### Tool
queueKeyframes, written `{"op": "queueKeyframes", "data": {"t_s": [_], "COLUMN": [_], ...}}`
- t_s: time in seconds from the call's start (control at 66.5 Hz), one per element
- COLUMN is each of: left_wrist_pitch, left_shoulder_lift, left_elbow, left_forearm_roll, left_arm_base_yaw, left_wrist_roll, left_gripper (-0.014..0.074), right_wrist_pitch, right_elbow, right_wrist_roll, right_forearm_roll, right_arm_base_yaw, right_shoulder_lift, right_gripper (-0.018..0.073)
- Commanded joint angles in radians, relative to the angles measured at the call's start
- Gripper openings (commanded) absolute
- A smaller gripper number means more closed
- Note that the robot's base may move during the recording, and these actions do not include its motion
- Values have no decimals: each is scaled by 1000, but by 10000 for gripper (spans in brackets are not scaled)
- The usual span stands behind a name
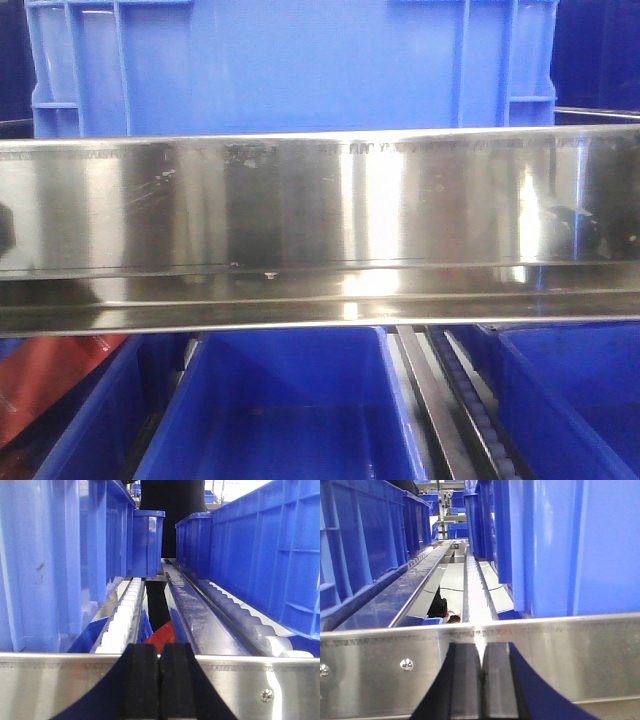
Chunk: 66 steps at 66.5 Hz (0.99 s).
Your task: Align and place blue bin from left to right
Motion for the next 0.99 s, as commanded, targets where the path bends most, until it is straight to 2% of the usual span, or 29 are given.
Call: {"op": "queueKeyframes", "data": {"t_s": [0.0,0.977], "left_wrist_pitch": [-20,-20], "left_shoulder_lift": [-6,-6], "left_elbow": [-1,-1], "left_forearm_roll": [-6,-6], "left_arm_base_yaw": [4,4], "left_wrist_roll": [5,5], "left_gripper": [-111,-111], "right_wrist_pitch": [-14,-14], "right_elbow": [0,0], "right_wrist_roll": [-7,-7], "right_forearm_roll": [-3,-3], "right_arm_base_yaw": [-5,-5], "right_shoulder_lift": [-4,-4], "right_gripper": [-67,-67]}}
